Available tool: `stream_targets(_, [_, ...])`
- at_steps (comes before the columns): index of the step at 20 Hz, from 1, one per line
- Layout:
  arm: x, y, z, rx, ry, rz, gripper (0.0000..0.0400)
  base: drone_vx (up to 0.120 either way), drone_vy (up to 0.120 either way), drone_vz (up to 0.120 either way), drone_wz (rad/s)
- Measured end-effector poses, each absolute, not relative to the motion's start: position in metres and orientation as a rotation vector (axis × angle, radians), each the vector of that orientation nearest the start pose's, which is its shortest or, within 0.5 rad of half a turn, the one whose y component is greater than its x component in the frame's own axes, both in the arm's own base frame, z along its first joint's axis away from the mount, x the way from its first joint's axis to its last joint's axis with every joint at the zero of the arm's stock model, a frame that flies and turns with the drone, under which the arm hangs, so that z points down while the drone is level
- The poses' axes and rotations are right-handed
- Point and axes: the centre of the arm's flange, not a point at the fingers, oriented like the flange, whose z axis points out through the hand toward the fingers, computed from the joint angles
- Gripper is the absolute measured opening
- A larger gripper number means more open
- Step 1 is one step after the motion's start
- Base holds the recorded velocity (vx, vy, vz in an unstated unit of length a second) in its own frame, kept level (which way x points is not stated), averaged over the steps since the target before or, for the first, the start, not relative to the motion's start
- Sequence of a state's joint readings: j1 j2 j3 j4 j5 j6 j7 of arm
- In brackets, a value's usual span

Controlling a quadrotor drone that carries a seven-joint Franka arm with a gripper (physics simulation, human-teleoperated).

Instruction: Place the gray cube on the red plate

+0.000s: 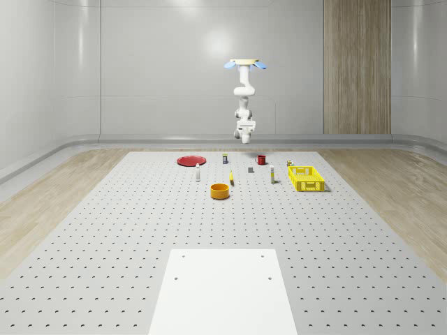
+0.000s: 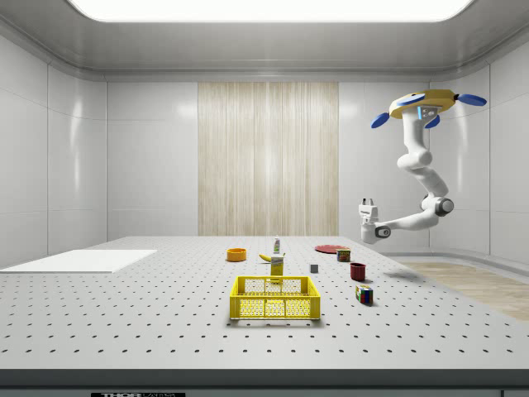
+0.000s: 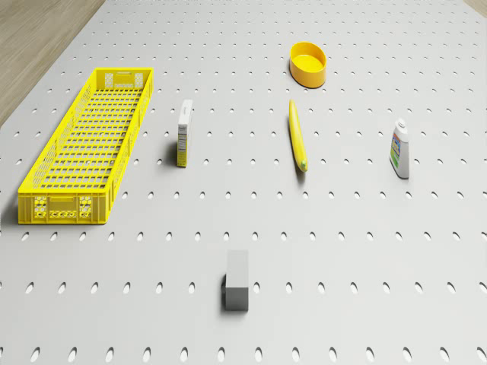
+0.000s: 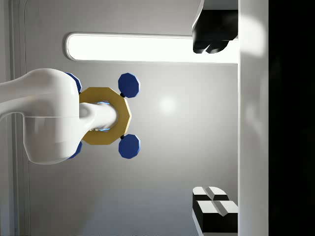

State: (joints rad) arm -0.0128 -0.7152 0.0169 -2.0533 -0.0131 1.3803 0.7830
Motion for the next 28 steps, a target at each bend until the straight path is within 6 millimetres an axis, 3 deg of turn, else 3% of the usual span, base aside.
stream_targets(12, [0.301,0.018,0.690,-3.034,1.259,-0.193,0.0400,0.120,0.000,0.000,0.000])
stream_targets(19, [0.301,0.055,0.675,-3.343,1.391,-0.508,0.0400,0.120,0.000,0.000,0.000])
stream_targets(22, [0.302,0.079,0.651,-3.581,1.495,-0.843,0.0400,0.120,0.000,-0.120,0.000])
stream_targets(24, [0.303,0.093,0.625,-3.752,1.571,-1.202,0.0400,0.120,0.000,-0.120,0.000])
stream_targets(26, [0.304,0.099,0.591,-3.876,1.633,-1.711,0.0400,0.120,0.000,-0.120,0.000])
stream_targets(28, [0.305,0.093,0.558,-3.869,1.645,-2.380,0.0400,0.120,0.000,-0.120,0.000])
